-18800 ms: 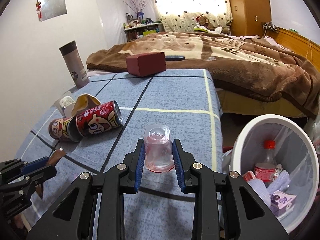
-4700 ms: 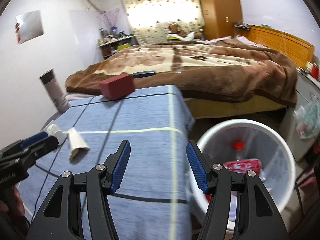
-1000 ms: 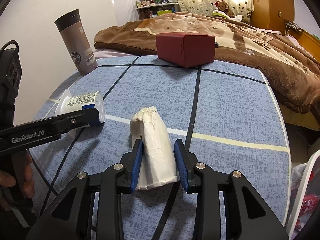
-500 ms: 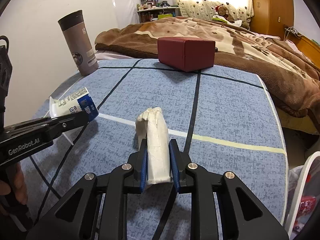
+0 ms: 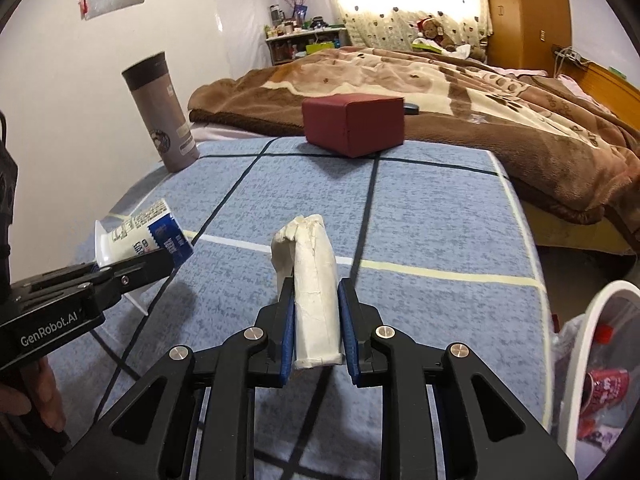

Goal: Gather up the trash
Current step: 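Carry the paper cup and yogurt cup over the white bin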

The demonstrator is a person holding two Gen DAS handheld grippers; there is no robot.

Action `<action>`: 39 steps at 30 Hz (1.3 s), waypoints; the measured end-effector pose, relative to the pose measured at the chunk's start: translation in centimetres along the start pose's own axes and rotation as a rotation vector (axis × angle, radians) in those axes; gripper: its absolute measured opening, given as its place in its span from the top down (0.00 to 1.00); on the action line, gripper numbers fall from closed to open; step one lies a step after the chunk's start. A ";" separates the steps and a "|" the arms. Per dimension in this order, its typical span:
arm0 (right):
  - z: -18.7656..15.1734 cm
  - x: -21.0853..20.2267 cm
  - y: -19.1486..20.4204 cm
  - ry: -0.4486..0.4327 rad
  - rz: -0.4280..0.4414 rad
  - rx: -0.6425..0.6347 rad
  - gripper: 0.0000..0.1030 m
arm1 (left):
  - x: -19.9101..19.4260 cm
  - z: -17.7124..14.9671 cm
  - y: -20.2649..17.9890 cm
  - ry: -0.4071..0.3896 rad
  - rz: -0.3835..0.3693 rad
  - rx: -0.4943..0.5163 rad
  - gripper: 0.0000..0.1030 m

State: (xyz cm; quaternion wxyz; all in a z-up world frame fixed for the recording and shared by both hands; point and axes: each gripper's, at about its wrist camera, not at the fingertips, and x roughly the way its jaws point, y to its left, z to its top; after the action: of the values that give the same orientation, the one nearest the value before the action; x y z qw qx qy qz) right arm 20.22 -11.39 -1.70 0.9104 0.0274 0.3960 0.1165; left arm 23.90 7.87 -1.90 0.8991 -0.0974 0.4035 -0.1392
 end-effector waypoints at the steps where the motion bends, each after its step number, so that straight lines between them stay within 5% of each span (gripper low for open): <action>1: -0.1 -0.4 -0.2 -0.007 -0.003 0.006 0.80 | -0.2 -0.1 -0.3 -0.004 0.001 0.001 0.87; 19: -2.1 -7.3 -5.6 -0.112 -0.102 0.113 0.80 | -1.8 -1.6 -9.8 -0.028 -0.102 0.121 0.87; 39: -5.1 -13.2 -14.9 -0.170 -0.288 0.255 0.79 | 0.8 -3.4 -23.4 0.024 -0.243 0.291 0.87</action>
State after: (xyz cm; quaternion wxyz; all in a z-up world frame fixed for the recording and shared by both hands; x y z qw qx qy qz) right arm 10.63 -29.13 2.08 0.9370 0.0955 0.3289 -0.0687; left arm 17.86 -14.67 2.05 0.8754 -0.0128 0.3752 -0.3046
